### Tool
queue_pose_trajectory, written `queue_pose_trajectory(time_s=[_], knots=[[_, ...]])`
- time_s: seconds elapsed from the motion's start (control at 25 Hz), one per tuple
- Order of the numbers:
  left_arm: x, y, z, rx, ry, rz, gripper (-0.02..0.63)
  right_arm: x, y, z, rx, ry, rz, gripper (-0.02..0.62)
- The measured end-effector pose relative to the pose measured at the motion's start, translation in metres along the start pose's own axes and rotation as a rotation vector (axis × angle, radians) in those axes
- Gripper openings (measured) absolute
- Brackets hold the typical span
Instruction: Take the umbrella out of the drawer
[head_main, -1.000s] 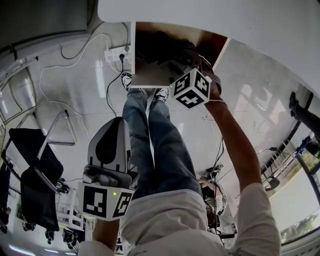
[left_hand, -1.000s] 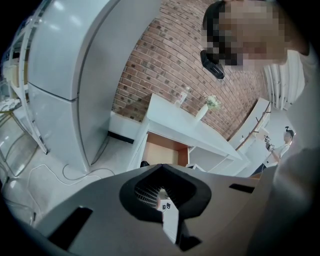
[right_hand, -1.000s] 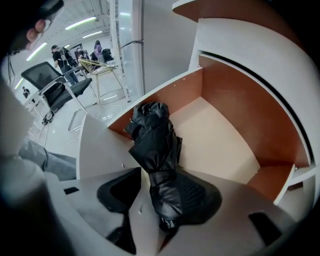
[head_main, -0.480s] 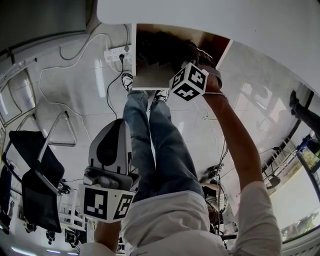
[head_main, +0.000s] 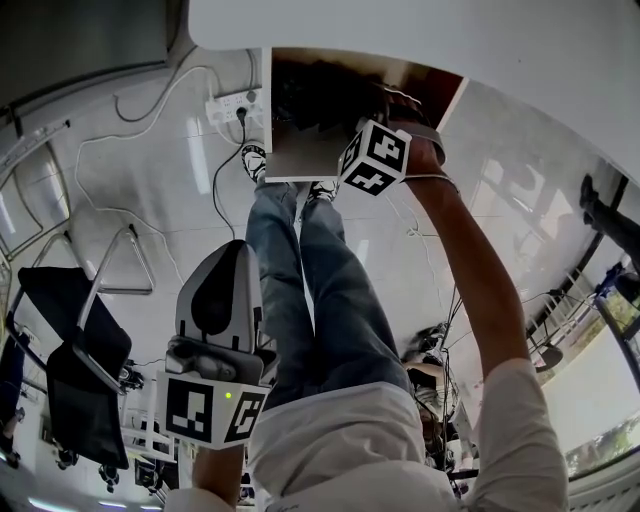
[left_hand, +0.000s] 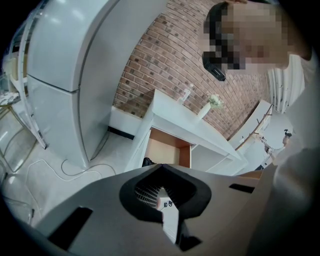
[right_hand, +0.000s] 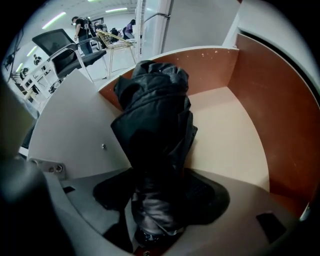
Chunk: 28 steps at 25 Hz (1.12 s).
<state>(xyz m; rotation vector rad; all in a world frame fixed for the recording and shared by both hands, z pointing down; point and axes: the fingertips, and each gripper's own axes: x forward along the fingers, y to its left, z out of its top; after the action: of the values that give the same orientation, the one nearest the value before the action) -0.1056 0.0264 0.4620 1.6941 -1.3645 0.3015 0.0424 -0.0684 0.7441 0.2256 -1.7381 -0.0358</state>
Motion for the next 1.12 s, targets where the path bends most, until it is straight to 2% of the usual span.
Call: queue_pose_trajectory(time_s=[0.56, 1.12], knots=[[0.003, 0.004, -0.002, -0.006, 0.005, -0.001, 0.017, 0.021, 0.003, -0.002, -0.054, 0.048, 0.003, 0.296], [-0.005, 0.008, -0.004, -0.006, -0.008, 0.005, 0.017, 0.020, 0.002, -0.001, -0.031, 0.066, 0.015, 0.256]])
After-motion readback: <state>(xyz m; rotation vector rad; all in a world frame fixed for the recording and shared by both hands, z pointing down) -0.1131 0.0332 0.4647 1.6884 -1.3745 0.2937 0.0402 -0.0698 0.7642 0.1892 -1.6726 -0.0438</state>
